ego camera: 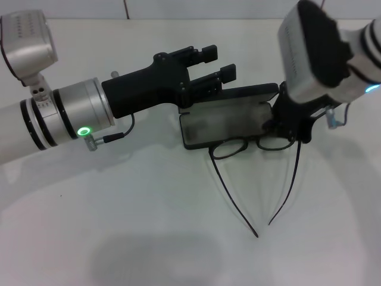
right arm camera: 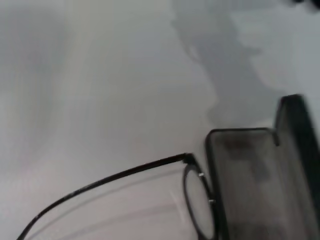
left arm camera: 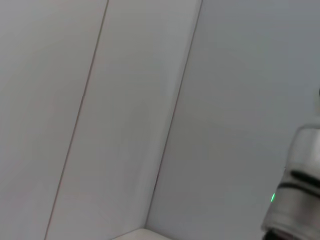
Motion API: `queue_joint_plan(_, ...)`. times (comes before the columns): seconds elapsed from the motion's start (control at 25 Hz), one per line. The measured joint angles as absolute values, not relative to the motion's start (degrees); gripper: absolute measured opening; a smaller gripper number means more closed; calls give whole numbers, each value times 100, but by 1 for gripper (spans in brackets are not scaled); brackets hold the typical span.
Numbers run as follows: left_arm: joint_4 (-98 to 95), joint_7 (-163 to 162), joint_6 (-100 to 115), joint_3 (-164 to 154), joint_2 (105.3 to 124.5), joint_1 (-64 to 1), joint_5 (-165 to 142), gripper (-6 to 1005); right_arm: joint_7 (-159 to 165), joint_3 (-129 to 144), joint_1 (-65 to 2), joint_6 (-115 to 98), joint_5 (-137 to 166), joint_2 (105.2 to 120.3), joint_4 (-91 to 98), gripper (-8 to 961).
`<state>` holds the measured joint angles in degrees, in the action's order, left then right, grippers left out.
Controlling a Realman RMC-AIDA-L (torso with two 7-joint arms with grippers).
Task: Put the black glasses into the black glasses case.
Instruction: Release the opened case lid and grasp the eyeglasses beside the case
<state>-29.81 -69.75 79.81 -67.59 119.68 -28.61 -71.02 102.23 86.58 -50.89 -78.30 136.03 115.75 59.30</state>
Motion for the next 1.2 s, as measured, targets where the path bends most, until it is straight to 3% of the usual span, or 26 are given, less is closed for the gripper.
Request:
queue_joint_plan(0.12, -3000, -7041, 8006, -6763, 11958, -2877, -7101, 623, 10078, 8014, -4750, -8245, 13401, 11570, 6446, 58)
queue_joint_plan(0.4, -3019, -7014, 8315, -6717, 11908, -2892, -7101, 623, 9640, 7479, -3993, -8394, 12805, 11558, 7103, 20)
queue_joint_plan(0.76, -3007, -7046, 8314, -6653, 11892, -3044, -7154, 623, 10392, 8123, -4753, -8232, 13384, 11598, 6336, 16)
queue_joint_plan(1.08, -2998, -7054, 8295, -6695, 11871, -3076, -7178, 623, 10395, 8494, -4985, -8031, 13324, 11614, 5982, 382)
queue_joint_plan(1.2, -2985, -7055, 8295, -6697, 11862, -3077, -7181, 623, 10397, 8908, -4934, -7683, 13323, 11616, 5902, 415)
